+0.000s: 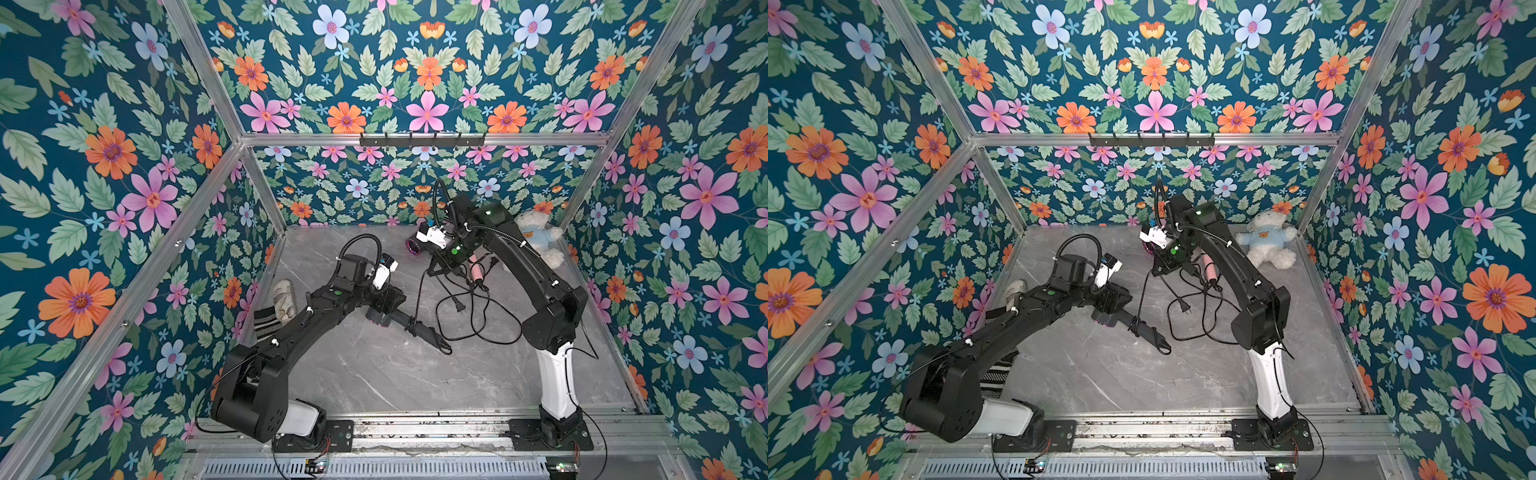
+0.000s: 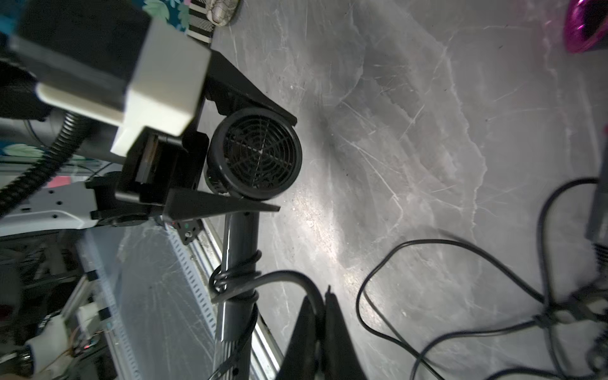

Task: Wrap the cord around the hair dryer
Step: Wrap the power cord around the hair dryer.

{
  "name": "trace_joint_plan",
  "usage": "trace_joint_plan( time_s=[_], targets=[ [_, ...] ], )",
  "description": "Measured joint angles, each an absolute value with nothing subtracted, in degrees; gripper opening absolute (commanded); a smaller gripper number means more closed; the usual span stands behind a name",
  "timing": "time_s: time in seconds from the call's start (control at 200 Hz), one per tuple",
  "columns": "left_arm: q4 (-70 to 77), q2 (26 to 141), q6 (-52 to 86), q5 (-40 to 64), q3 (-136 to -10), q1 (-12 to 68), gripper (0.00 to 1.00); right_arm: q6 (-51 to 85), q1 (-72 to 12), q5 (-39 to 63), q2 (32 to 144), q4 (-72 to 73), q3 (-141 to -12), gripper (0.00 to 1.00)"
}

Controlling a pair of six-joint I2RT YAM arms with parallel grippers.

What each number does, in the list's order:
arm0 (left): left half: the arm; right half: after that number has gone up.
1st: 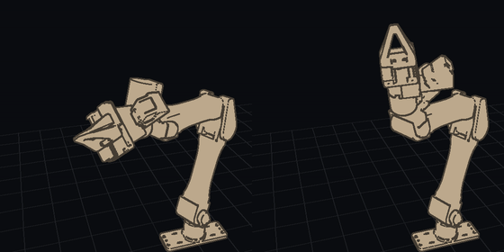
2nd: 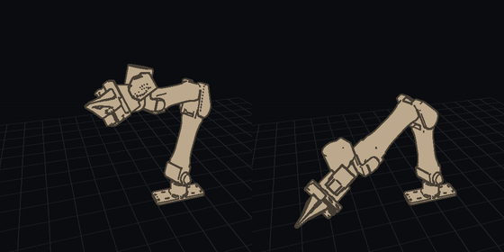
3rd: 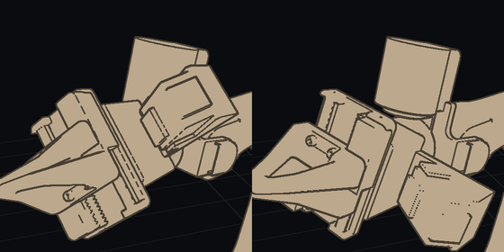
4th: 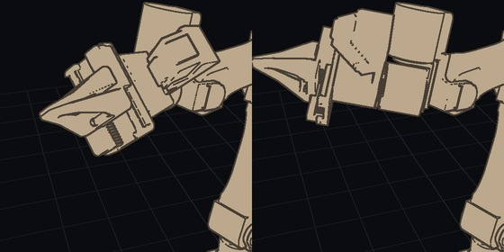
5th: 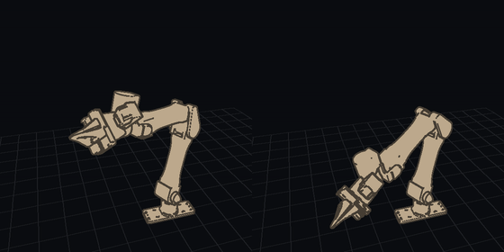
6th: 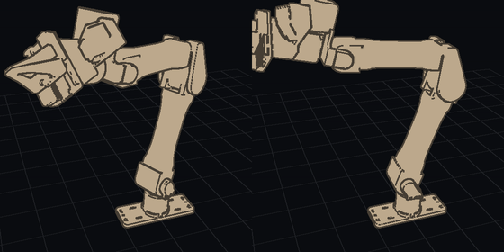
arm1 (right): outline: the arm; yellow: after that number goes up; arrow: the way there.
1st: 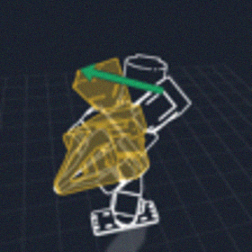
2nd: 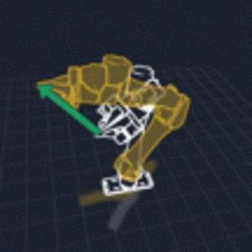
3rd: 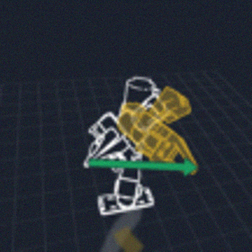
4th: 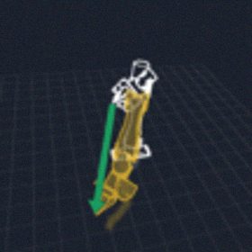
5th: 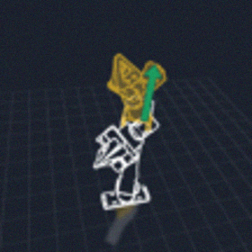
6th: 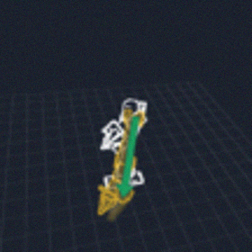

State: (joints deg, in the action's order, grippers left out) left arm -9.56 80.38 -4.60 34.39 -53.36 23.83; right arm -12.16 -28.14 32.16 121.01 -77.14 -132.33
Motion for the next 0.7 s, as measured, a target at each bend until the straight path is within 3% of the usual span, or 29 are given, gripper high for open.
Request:
trace_joint_plan(
  time_s=[0.21,0.41,0.7],
  targets=[
    [5.96,75.22,3.99,45.47,-44.93,17.96,0.00,-10.92,-25.87,38.63,115.11,-66.96,-117.03,0.00],
    [24.97,74.46,19.33,47.46,-38.09,14.96,0.00,-4.34,-24.43,45.69,107.94,-48.64,-98.39,0.00],
    [36.58,72.53,34.79,29.23,-36.01,15.31,0.00,10.50,-24.32,48.84,99.81,-20.01,-76.82,0.00]
  ],
)
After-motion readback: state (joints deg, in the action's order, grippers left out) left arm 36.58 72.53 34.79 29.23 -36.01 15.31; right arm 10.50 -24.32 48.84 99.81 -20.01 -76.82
